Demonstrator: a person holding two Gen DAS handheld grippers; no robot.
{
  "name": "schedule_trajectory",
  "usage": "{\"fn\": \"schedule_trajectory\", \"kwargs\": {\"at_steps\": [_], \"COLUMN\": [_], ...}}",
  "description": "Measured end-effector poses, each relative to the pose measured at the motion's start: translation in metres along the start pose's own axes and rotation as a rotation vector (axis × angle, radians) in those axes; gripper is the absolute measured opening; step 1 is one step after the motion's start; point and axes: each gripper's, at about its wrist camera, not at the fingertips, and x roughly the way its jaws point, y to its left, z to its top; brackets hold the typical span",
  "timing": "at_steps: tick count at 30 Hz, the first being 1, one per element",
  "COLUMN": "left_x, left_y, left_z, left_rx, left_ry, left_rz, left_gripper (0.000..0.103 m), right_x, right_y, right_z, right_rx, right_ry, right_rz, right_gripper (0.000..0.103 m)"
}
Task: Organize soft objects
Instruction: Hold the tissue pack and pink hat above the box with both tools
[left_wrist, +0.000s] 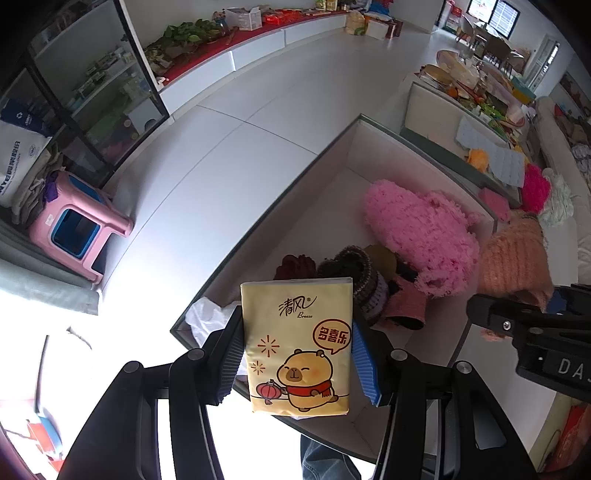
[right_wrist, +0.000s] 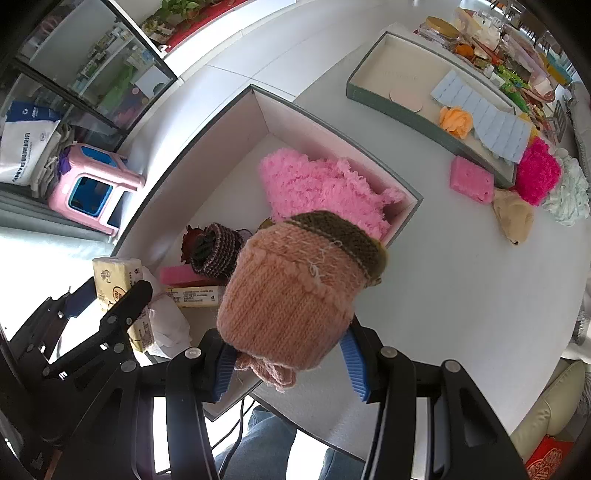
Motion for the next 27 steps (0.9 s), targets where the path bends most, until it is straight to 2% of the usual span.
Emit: {"fn": "schedule_trajectory", "kwargs": {"at_steps": [15,27], "left_x": [0.01,0.012], "left_y": [-0.016,-0.019], "left_z": [-0.012,-0.013], "left_rx": [0.04,0.049], "left_ry": [0.051,0.061], "left_rz": [-0.021,-0.024], "left_gripper": [0.055,0.054], "right_x": [0.011,0.016], "right_y": [0.002,0.004], "right_z": [0.009,0.011], "right_rx": [-0.014,-0.023], "right_ry": [0.023,0.037], "right_rz": [-0.005,-0.004], "right_gripper": [0.054,0.054]}}
